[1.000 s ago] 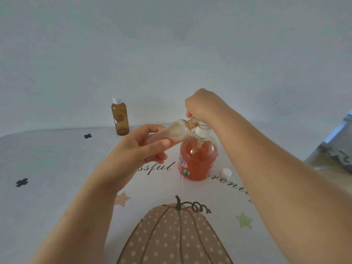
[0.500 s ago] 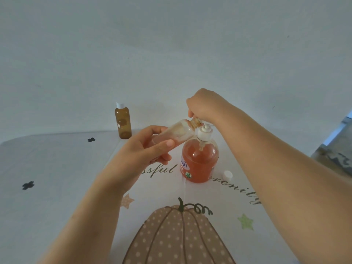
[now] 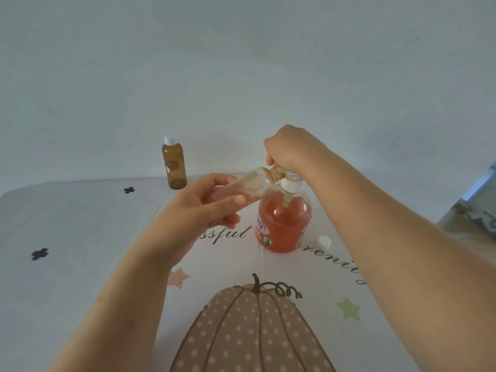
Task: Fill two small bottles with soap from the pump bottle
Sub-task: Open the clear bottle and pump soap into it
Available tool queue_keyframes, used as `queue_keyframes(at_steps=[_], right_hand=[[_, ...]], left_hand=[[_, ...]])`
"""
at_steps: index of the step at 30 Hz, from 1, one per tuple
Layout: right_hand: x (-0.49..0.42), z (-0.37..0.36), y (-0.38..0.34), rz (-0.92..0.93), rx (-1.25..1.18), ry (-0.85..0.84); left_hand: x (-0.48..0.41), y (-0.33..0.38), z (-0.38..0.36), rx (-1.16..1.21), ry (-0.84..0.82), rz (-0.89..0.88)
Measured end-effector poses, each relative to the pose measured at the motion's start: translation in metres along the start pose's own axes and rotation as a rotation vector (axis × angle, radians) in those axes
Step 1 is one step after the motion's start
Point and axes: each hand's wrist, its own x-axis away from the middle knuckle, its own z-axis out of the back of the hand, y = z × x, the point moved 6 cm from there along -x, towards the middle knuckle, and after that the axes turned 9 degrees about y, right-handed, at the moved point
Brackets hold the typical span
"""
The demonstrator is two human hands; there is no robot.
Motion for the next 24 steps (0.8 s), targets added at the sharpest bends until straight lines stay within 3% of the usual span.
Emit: queue_keyframes(at_steps=[13, 24], right_hand=[[0.002, 0.016, -0.012, 0.054, 0.168, 0.025], [-0.004, 0.005, -0.003, 0.006, 0.054, 0.000]], left_hand=[[0.005, 0.009, -0.006, 0.044, 0.005, -0.048], [0.002, 0.004, -0.004, 0.031, -0.020, -0.020]])
